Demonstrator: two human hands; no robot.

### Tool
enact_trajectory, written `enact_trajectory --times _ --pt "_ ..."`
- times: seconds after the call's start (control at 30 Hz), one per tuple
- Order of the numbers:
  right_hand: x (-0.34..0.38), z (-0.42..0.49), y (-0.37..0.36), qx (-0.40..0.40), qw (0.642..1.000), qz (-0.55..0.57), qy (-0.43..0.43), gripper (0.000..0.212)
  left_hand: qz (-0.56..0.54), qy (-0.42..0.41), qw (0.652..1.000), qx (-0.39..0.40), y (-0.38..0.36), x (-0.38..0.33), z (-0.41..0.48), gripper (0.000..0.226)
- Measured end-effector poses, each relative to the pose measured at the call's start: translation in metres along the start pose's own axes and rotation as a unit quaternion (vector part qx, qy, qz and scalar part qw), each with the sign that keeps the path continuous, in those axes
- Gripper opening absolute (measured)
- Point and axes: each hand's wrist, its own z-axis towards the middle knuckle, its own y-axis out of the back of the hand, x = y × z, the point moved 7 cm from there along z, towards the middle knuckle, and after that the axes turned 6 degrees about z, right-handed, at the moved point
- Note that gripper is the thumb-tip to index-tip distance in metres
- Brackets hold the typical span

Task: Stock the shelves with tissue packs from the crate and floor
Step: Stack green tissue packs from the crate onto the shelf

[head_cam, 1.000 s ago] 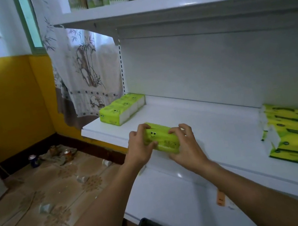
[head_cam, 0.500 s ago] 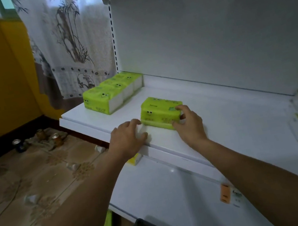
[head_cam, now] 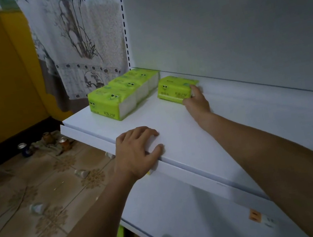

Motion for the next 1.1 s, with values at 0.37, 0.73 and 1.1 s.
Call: enact_trajectory --times 0.37,0.73,1.1 --pt "0.004 0.020 -0.020 0.054 0.992 0.111 -0.033 0.073 0.022 0.003 1.000 -0.021 0.001 0.000 -0.002 0.041" --pt "0.001 0.031 -0.044 0.082 0.995 0.029 -0.043 0.057 0.033 0.005 0.999 -0.009 -0.001 0.000 -0.003 0.044" --pt "0.019 -0.056 0.001 0.102 0.981 -0.161 0.049 0.059 0.024 0.032 0.997 0.067 0.002 -0.010 -0.010 0.065"
